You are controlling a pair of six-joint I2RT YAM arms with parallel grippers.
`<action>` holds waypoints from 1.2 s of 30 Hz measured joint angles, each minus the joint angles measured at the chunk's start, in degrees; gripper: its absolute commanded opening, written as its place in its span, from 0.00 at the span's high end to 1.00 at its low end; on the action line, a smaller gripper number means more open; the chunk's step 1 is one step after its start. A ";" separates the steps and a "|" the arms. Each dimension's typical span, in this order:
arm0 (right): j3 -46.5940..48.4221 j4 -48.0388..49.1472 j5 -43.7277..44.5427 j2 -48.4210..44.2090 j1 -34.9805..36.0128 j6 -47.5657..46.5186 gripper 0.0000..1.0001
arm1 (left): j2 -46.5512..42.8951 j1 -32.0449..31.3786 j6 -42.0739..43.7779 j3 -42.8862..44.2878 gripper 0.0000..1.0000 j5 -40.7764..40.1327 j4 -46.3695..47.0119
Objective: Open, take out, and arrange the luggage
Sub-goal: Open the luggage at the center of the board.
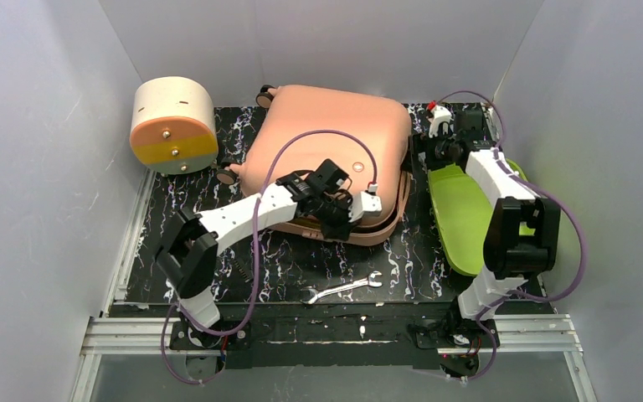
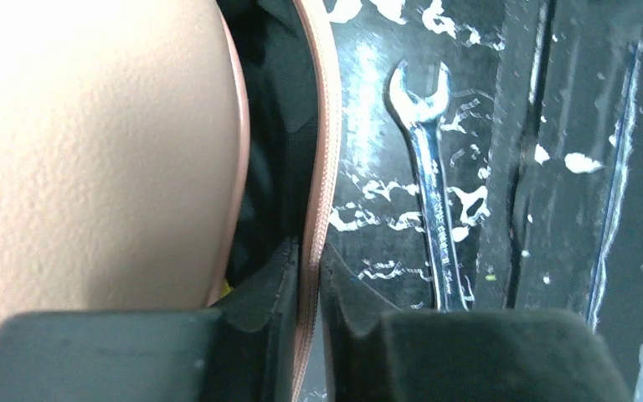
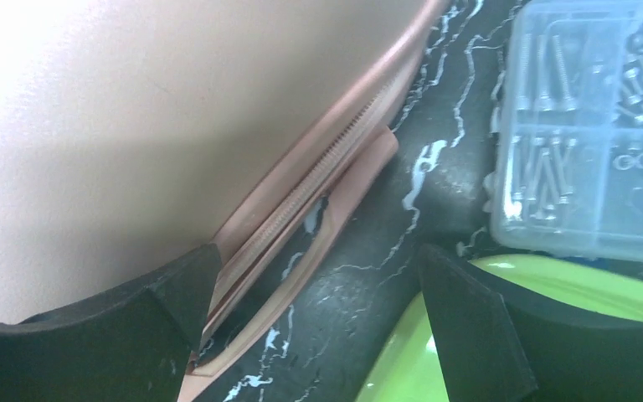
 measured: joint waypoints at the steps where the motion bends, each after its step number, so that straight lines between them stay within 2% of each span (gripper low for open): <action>1: 2.95 0.35 1.42 2.32 0.11 -0.04 0.02 | 2.29 -0.44 -1.11 2.69 0.55 -0.61 0.07; 4: 6.43 0.59 2.47 4.83 0.24 -0.70 0.02 | 3.02 -1.16 -2.82 4.39 0.12 0.70 -1.05; 5: 6.58 0.61 2.64 4.94 0.24 -0.92 0.02 | 2.38 -1.77 -3.43 4.52 0.03 0.87 -1.57; 9: 6.56 -1.05 3.89 2.54 0.35 -3.72 0.02 | -4.68 -2.01 -4.24 3.67 0.02 0.46 -2.89; 13: 6.14 -3.23 5.53 -4.09 0.59 -7.72 0.02 | -16.31 0.50 -2.19 3.48 0.02 0.11 -4.15; 16: 3.96 -4.37 5.18 -13.94 0.63 -12.59 0.02 | -27.30 6.32 0.37 4.15 0.02 -0.26 -5.60; 18: 2.80 -4.50 4.09 -17.84 0.63 -14.71 0.01 | -30.80 9.33 2.36 4.44 0.02 -1.64 -5.81; 23: 0.24 -10.43 -2.86 -26.23 0.79 -22.67 0.02 | -38.07 20.55 16.24 1.31 0.02 -8.15 -5.77; 27: 0.70 -17.22 -8.20 -27.17 1.60 -28.50 0.02 | -36.74 28.39 26.93 -2.71 0.02 -8.48 -6.34; 31: 0.70 -22.14 -11.58 -27.65 3.17 -32.81 0.02 | -29.51 34.73 35.17 -2.78 0.02 -6.78 -6.82; 34: 0.68 -24.50 -13.42 -30.42 4.44 -35.54 0.01 | -24.61 37.88 40.28 -0.72 0.02 -5.88 -8.85; 36: 0.68 -25.42 -14.38 -31.87 5.53 -36.65 0.02 | -20.04 39.74 46.82 3.93 0.03 -4.39 -13.66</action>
